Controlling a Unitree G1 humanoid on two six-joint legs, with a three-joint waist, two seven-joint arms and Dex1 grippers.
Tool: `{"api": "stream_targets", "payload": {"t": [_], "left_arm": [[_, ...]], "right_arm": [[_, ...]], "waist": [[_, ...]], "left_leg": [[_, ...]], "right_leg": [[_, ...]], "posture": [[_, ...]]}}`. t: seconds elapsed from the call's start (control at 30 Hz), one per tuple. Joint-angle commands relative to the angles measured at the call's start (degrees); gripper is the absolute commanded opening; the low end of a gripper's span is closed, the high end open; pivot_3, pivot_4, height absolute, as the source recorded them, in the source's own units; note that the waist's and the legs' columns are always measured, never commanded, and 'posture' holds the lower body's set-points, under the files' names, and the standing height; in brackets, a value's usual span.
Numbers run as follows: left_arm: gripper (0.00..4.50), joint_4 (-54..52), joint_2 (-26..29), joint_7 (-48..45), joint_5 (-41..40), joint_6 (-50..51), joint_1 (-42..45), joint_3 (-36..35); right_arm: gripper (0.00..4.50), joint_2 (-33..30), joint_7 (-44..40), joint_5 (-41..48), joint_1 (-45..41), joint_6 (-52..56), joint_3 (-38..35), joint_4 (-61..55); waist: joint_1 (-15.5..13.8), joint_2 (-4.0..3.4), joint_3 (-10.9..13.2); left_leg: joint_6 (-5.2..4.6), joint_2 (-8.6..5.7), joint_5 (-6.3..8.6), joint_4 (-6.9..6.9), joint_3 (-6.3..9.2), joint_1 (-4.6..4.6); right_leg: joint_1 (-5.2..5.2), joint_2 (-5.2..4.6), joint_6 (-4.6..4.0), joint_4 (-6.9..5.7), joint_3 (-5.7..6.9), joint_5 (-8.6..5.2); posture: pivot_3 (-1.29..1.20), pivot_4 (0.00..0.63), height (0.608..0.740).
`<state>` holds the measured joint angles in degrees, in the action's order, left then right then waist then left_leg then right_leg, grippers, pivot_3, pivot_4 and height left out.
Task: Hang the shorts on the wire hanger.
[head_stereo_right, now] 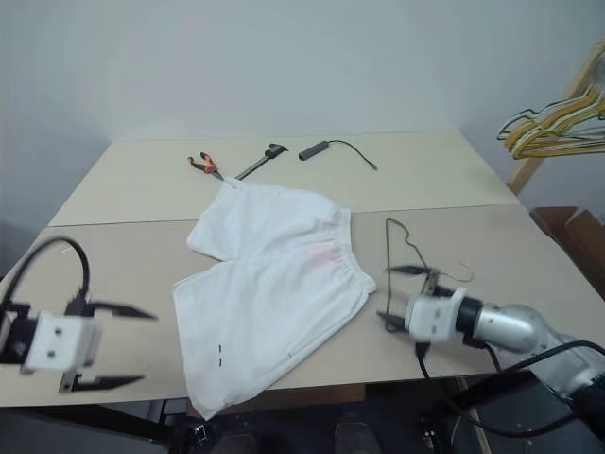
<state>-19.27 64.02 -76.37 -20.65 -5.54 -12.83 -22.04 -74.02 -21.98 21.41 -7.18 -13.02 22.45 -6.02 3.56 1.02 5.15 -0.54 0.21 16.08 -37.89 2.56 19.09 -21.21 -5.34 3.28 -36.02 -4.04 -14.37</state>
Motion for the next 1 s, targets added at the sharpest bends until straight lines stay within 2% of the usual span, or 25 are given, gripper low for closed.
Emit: {"api": "stream_targets", "payload": {"t": [0.03, 0.1, 0.2, 0.3, 0.4, 0.5, 0.63, 0.8, 0.9, 1.0], "left_arm": [[4.37, -2.37, -2.04, 2.90, -8.98, 7.90, 8.07, 3.72], [4.37, -3.24, -3.38, 3.57, -11.56, 11.20, 12.55, 6.36], [4.37, -4.31, -6.14, 6.41, -14.29, 16.40, 18.81, 9.95], [4.37, -4.60, -8.40, 8.03, -15.88, 20.28, 23.40, 12.34], [4.37, -5.09, -9.76, 8.73, -15.59, 21.81, 25.24, 13.76], [4.40, -5.92, -10.18, 8.81, -15.82, 22.55, 25.75, 14.05], [4.40, -6.66, -10.56, 9.29, -15.94, 23.38, 25.95, 13.57], [4.40, -6.87, -12.17, 10.63, -16.09, 23.80, 27.16, 14.24], [4.40, -6.19, -13.43, 11.19, -15.55, 23.97, 28.57, 15.17], [4.40, -4.96, -15.64, 12.89, -14.66, 23.96, 30.87, 16.53]], "right_arm": [[4.50, -3.47, 4.79, 17.67, -0.49, 35.95, -8.53, -10.50], [4.50, -3.04, 6.76, 20.83, -1.52, 49.31, -10.17, -13.91], [4.50, 1.52, 11.00, 29.94, -5.06, 67.59, -13.34, -16.27], [4.50, 8.63, 15.23, 34.64, -7.04, 79.86, -14.99, -16.98], [4.50, 15.26, 18.93, 32.44, -8.23, 86.79, -14.52, -16.12], [3.97, 19.91, 22.62, 25.96, -8.67, 88.43, -13.46, -14.01], [2.71, 21.92, 22.74, 21.41, -9.44, 89.91, -15.99, -13.63], [1.16, 21.30, 21.39, 14.68, -9.98, 88.86, -15.77, -12.42], [0.07, 21.04, 20.76, 9.81, -11.41, 86.70, -15.46, -11.01], [0.03, 19.85, 19.73, 3.94, -13.63, 82.25, -14.97, -8.49]], "waist": [[-0.38, 0.07, -0.03], [-0.65, 0.08, -0.04], [-0.80, 0.08, -0.05], [-0.62, 0.06, -0.06], [-0.54, 0.06, -0.07], [-0.31, 0.34, -0.25], [-0.06, 0.58, -0.43], [-0.71, 0.58, -0.46], [-0.86, 0.57, -0.46], [-0.83, 0.53, -0.46]], "left_leg": [[0.00, 0.01, 0.00, -0.01, 0.01, 0.00], [0.08, 0.11, 0.05, -0.01, 0.07, 0.05], [0.09, 0.21, 0.12, -0.01, 0.07, 0.32], [0.10, 0.19, 0.11, -0.18, 0.05, 1.05], [0.09, 0.19, 0.12, -0.36, 0.08, 1.18], [0.09, 0.20, 0.12, -0.39, 0.07, 1.13], [0.09, 0.29, 0.11, -0.42, 0.08, 1.08], [0.10, 0.28, 0.11, -0.47, 0.04, 1.13], [0.10, 0.27, 0.11, -0.48, 0.03, 1.17], [0.10, 0.26, 0.11, -0.49, 0.00, 1.20]], "right_leg": [[-0.03, 0.00, 0.02, 0.01, 0.02, 0.01], [-0.08, 0.11, 0.03, 0.02, 0.13, 0.02], [-0.42, 0.27, -0.02, -0.02, 0.15, 0.00], [-1.13, 0.29, -0.03, -0.19, 0.08, 0.03], [-1.17, 0.30, -0.01, -0.16, 0.10, 0.04], [-1.10, 0.34, 0.02, -0.12, 0.10, 0.06], [-1.00, 0.45, 0.02, -0.05, 0.11, 0.15], [-1.01, 0.44, 0.05, 0.04, 0.10, 0.19], [-1.05, 0.44, 0.06, 0.05, 0.10, 0.18], [-1.08, 0.44, 0.06, 0.05, 0.08, 0.18]], "posture": [[-0.04, 0.083, 0.740], [-0.04, 0.082, 0.740], [-0.06, 0.078, 0.740], [-0.06, 0.076, 0.740], [-0.07, 0.071, 0.740], [-0.06, 0.068, 0.740], [-0.06, 0.067, 0.740], [-0.07, 0.061, 0.740], [-0.07, 0.057, 0.740], [-0.08, 0.057, 0.740]]}}
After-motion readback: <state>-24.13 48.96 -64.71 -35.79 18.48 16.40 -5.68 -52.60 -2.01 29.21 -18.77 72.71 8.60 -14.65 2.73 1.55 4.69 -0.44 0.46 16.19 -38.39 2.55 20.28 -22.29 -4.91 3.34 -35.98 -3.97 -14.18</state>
